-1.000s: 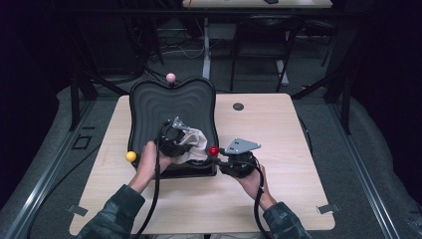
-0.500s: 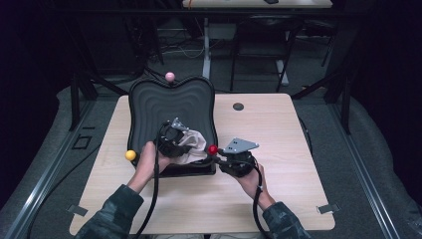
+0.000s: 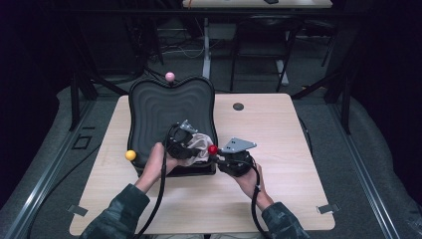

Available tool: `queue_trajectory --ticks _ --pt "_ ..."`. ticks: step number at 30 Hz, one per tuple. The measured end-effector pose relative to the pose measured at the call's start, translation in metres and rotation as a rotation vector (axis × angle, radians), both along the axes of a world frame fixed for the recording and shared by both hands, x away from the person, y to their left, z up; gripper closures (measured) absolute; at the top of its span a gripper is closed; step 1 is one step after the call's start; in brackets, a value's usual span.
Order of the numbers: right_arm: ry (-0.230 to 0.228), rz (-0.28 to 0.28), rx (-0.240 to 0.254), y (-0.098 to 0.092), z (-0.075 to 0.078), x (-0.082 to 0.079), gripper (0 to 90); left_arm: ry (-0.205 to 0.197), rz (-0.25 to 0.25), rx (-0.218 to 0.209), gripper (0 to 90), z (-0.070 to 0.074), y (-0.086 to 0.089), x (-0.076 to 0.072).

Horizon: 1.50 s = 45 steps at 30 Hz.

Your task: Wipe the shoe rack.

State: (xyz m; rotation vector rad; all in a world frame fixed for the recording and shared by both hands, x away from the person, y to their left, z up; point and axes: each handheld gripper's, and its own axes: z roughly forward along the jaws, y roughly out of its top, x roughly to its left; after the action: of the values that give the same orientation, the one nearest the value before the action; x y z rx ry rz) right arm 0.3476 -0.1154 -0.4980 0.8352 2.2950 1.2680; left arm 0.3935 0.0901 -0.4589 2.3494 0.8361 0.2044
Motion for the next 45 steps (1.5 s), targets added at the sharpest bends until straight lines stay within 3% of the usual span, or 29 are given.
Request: queue_trajectory --ticks 13,19,25,31,34,35,37,41,43,45 --pt "-0.004 -0.004 0.005 0.000 -0.001 0.000 68.5 -0.027 0.006 -0.050 83.1 0.002 -0.005 0.006" --pt "-0.007 -0.008 0.005 0.000 -0.001 0.000 68.6 -0.056 0.012 -0.105 83.0 0.001 0.003 0.006" --pt "-0.003 -0.015 -0.003 -0.001 -0.001 0.000 65.3 -0.088 0.001 -0.089 83.2 0.012 0.004 -0.002" --pt "0.013 -0.038 -0.008 -0.020 -0.003 -0.002 60.9 -0.108 -0.023 -0.100 83.0 0.031 0.001 -0.012" --pt "0.015 -0.085 -0.024 -0.033 0.000 -0.006 59.6 -0.119 -0.039 -0.105 82.7 0.040 -0.005 -0.017" --pt "0.019 -0.066 0.001 -0.037 0.000 -0.005 59.4 -0.124 -0.042 -0.105 82.6 0.043 -0.008 -0.018" --pt "0.022 -0.087 -0.011 -0.044 -0.001 -0.007 58.0 -0.126 -0.056 -0.099 82.6 0.047 -0.017 -0.020" --pt "0.037 -0.095 -0.020 -0.056 -0.005 -0.011 53.0 -0.131 -0.078 -0.079 82.5 0.051 -0.032 -0.020" --pt "0.047 -0.124 -0.039 -0.060 -0.006 -0.012 47.7 -0.116 -0.091 -0.079 82.5 0.050 -0.037 -0.018" --pt "0.061 -0.122 -0.028 -0.064 -0.007 -0.011 44.7 -0.105 -0.098 -0.067 82.5 0.047 -0.043 -0.018"
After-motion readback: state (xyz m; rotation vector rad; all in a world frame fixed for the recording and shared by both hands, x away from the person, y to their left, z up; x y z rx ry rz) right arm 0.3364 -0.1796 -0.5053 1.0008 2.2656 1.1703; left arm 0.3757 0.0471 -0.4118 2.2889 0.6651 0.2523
